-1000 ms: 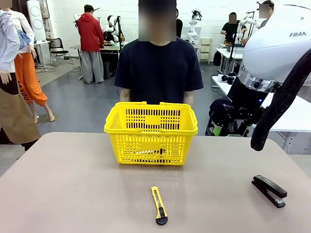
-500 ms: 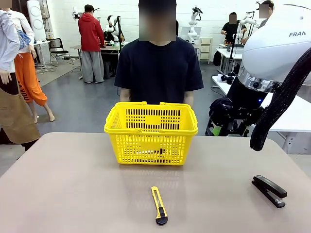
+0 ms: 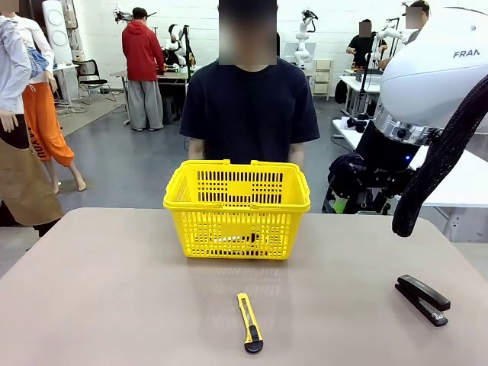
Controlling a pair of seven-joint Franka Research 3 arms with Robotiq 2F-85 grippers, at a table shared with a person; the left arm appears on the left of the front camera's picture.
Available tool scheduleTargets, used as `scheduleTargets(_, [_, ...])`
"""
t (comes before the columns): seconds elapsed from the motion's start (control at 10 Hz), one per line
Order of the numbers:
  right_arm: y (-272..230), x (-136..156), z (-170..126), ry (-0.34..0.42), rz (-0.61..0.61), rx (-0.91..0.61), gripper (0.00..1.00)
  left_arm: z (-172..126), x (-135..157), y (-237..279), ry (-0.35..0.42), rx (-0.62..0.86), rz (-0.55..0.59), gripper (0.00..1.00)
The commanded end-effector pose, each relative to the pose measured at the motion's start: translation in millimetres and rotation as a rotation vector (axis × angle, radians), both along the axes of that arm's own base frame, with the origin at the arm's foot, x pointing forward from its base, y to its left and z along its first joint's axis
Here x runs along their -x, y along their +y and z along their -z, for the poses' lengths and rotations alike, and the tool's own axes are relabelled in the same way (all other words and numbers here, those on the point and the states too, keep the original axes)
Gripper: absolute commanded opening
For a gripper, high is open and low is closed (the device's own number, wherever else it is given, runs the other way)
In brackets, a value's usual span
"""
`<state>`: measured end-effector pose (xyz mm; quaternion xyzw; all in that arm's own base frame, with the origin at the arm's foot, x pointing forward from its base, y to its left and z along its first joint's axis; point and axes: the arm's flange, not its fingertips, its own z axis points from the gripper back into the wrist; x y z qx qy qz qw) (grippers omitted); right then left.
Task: Place the items the person wants into the basket.
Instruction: Pick up the item the person points to and place it in the Market Basket.
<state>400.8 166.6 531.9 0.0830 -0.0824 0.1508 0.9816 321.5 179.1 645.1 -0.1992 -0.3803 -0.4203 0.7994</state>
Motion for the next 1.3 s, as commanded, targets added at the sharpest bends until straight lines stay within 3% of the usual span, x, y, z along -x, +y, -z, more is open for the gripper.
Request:
scheduleTargets(0.0, [-1.4, 0.2, 0.5, -0.001, -0.002, 0.009, 1.00, 0.7, -0.1, 0.9, -0.017, 0.004, 0.002, 1.00])
scheduleTargets(1.2, [0.0, 0.0, 0.0, 0.000, 0.000, 0.000, 1.00, 0.7, -0.1, 0.9, -0.017, 0.004, 0.002, 1.00])
